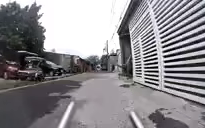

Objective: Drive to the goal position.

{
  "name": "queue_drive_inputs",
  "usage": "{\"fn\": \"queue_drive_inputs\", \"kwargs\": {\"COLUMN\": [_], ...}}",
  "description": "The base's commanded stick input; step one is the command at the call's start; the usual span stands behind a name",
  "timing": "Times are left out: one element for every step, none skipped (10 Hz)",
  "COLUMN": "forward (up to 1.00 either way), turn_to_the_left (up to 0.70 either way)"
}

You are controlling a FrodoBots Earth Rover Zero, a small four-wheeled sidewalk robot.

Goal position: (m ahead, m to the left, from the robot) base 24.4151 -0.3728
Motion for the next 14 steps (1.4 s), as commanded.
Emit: {"fn": "queue_drive_inputs", "kwargs": {"forward": [0.85,0.85,0.85,0.85,0.85,0.85,0.85,0.85,0.85,0.85,0.85,0.85,0.85,0.85], "turn_to_the_left": [0.0,0.0,0.0,0.0,0.0,0.0,0.0,0.0,0.0,0.0,0.0,-0.11,-0.3,-0.13]}}
